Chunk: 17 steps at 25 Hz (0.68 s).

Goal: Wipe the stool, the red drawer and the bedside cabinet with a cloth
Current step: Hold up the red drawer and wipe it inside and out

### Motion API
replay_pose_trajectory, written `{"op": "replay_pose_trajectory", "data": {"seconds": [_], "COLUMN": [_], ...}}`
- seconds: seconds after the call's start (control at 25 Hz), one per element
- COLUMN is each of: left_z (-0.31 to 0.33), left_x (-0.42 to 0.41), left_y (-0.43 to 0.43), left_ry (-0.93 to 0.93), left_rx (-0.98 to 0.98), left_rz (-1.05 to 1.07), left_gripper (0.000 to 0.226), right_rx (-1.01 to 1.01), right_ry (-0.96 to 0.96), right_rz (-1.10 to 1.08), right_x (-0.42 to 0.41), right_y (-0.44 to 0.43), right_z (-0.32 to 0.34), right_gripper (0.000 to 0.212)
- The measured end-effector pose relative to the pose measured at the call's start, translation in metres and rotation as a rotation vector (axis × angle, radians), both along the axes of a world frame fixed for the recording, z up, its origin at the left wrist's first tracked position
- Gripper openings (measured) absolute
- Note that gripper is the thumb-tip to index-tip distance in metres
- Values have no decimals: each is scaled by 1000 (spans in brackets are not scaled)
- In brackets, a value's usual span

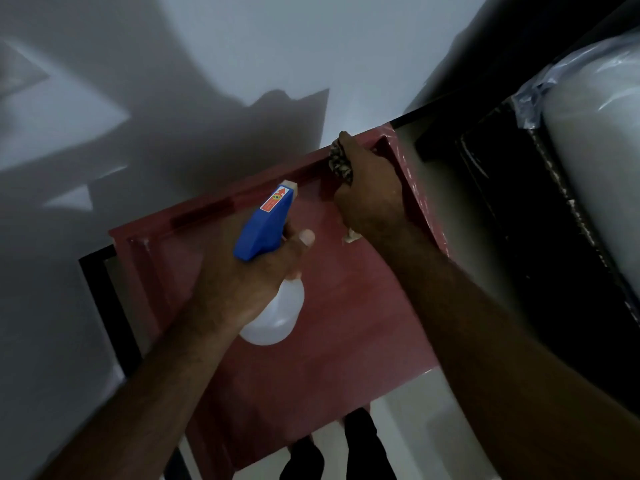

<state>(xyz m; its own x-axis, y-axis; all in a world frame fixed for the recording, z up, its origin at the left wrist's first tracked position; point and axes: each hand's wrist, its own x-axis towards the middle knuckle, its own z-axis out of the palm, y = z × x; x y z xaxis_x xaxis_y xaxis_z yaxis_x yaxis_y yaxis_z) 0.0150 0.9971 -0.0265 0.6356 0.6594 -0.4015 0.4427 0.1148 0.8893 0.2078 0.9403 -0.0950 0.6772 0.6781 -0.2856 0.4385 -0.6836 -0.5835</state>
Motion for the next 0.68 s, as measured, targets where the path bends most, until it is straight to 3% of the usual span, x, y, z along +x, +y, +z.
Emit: {"op": "replay_pose_trajectory", "data": {"seconds": [0.08,0.2,0.36,0.68], "left_z": [-3,-4,-4,-9], "left_x": [3,12,21,37], "left_y": [-2,-5,-9,-26], "left_ry": [-5,11,16,-26], "left_rx": [-12,-26,-34,-70], "left_rz": [-1,26,55,82], "left_gripper": [20,27,33,18], "right_rx": [130,298,244,216], "right_ry": [31,-32,53,115], "right_rz": [1,-25,-187,166], "right_x": [12,50,110,153], "right_y": [-12,-42,-70,-37], "right_z": [10,18,31,15], "right_gripper": [79,71,70,66]}}
